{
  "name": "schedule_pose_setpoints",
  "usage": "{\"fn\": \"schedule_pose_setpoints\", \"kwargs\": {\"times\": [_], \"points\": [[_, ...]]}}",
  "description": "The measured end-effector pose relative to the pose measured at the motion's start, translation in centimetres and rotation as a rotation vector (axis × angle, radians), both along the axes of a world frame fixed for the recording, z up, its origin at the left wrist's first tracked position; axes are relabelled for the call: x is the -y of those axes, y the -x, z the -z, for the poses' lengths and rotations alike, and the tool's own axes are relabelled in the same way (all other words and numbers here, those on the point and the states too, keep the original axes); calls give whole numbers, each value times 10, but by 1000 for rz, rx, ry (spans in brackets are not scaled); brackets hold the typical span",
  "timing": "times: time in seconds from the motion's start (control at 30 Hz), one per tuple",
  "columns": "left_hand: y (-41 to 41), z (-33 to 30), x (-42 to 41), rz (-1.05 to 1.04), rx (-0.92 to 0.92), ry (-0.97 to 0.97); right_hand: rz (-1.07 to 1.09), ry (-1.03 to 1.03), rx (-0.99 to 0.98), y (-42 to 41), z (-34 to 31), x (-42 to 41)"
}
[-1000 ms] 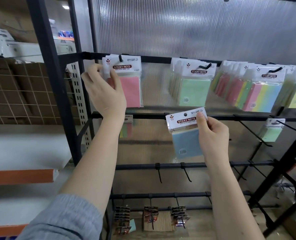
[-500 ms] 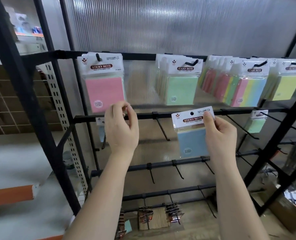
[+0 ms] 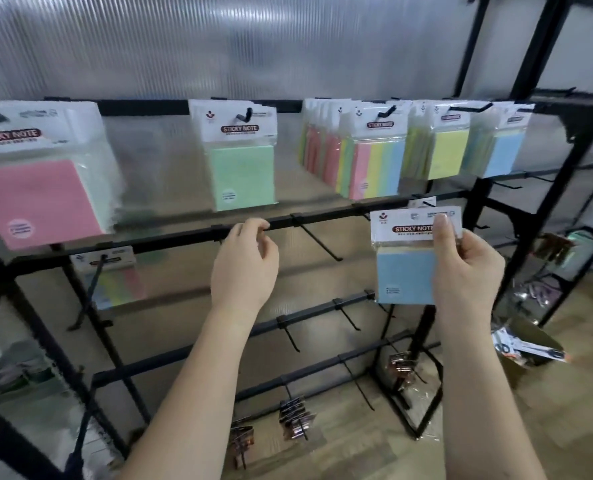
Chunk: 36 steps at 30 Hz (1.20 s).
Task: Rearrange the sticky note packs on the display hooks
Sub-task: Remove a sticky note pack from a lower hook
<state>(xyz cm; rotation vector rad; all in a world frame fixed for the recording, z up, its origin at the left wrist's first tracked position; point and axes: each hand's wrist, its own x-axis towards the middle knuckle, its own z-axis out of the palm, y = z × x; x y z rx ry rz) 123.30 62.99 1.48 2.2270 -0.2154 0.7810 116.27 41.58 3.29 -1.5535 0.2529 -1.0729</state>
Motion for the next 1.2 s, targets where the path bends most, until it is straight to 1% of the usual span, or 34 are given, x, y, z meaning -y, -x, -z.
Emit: {"fn": "schedule_pose_setpoints", "kwargs": {"times": [0.07,0.17,0.4,0.5,0.6,0.7,0.8,1.07,1.2], "points": [[2,2,27,33,-73,-39,3,18,6,1,0,27],[7,5,72,43,-127,-54,-15,46,-5,2,-1,73],[30,7,179,-37,-216,3,-147,167,-70,11,-5,186],[40,6,211,-38,-268,-25,-146,195,-98,14,-8,224],[40,4,232,-67,-274,-46,-114,253,-119,11,-9,253],[33,3,242,-94,-291,-70,-78,304,-124,1,-9,276],[19,5,250,-112,-321,-80,-61,304,-123,-14,-13,293],[-43,8,279,-93,-332,-90,-178,150,-17,-78,-53,317],[-78,8,286,-72,-364,-120,-195,130,17,-120,-75,319]]}}
